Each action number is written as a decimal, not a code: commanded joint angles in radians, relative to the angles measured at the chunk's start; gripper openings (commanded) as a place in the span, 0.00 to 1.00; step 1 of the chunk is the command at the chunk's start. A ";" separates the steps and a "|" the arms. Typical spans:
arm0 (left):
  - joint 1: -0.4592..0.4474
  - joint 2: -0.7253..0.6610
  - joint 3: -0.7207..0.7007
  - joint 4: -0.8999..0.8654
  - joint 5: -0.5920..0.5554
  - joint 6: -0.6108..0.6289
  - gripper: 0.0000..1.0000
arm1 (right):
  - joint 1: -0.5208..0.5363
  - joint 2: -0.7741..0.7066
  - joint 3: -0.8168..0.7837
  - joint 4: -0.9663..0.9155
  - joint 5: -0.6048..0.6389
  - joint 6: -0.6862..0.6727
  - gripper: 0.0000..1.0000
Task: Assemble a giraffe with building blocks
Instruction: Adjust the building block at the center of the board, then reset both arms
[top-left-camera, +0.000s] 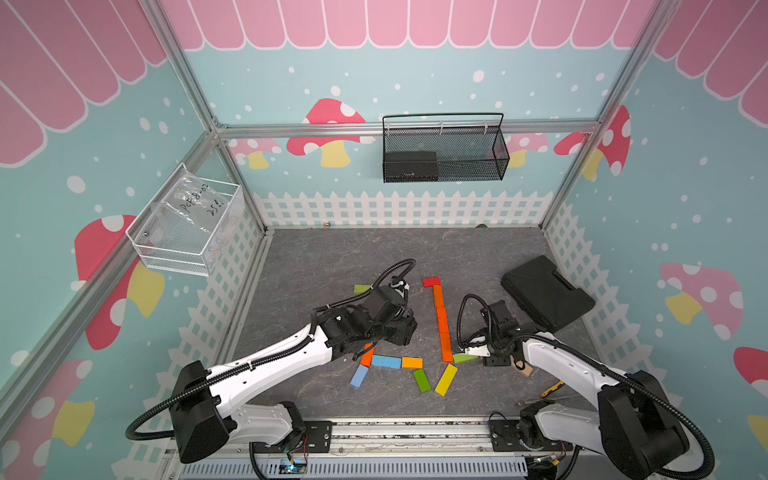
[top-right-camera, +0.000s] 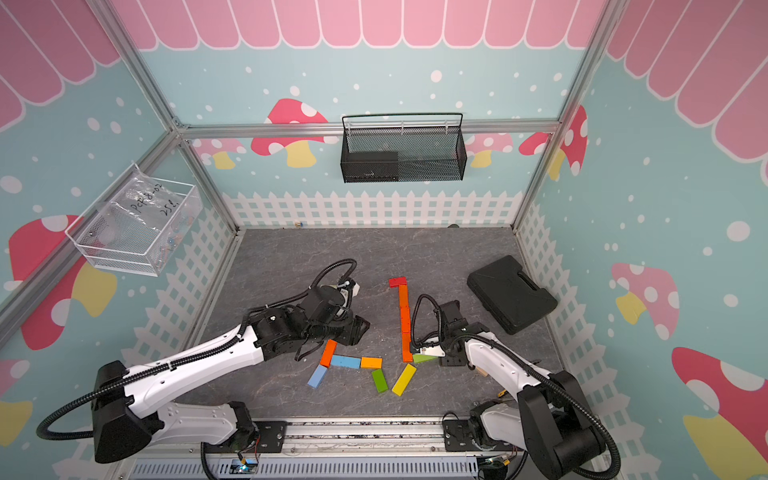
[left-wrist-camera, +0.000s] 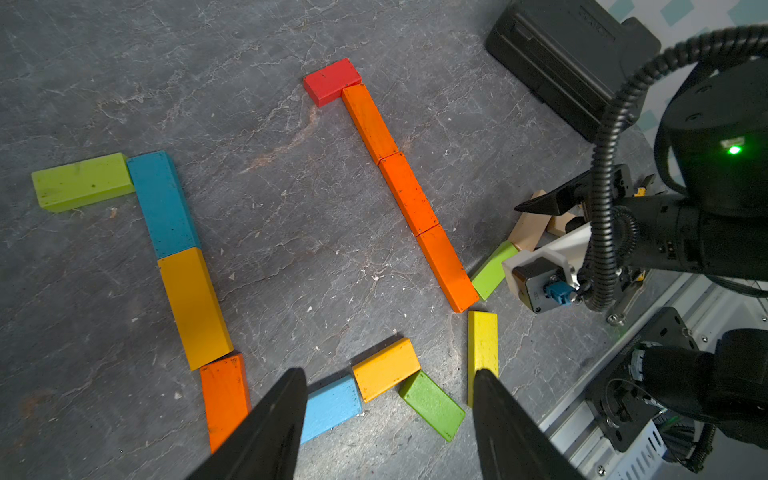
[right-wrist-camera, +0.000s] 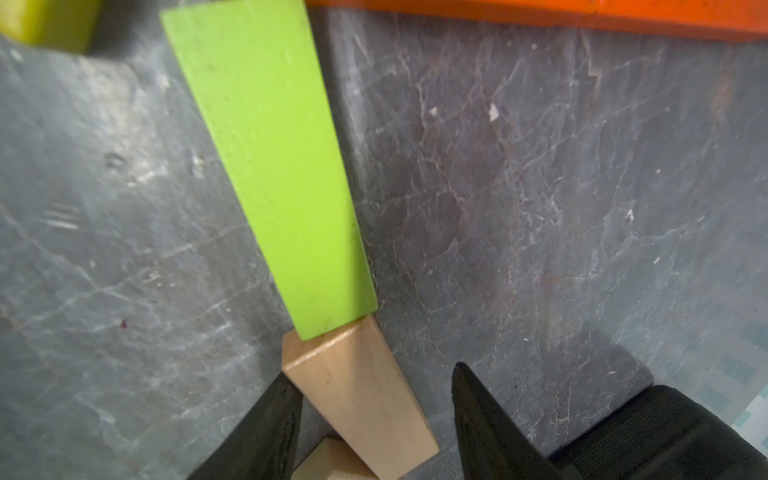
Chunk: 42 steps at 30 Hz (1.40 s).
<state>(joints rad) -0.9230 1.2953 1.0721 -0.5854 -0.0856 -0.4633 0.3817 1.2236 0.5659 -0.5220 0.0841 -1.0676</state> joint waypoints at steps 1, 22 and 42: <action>0.007 0.003 0.005 0.010 -0.003 0.009 0.66 | 0.006 -0.002 0.024 0.002 -0.030 0.004 0.59; 0.026 -0.069 0.008 0.014 -0.083 0.026 0.66 | 0.006 -0.200 0.290 -0.007 -0.108 0.339 0.65; 0.425 -0.261 -0.112 0.119 -0.642 -0.001 0.68 | -0.055 -0.279 0.017 0.787 0.302 0.991 0.71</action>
<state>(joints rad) -0.5816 1.0546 1.0233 -0.5144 -0.6369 -0.4316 0.3565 0.9894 0.6415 0.0933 0.2493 -0.1558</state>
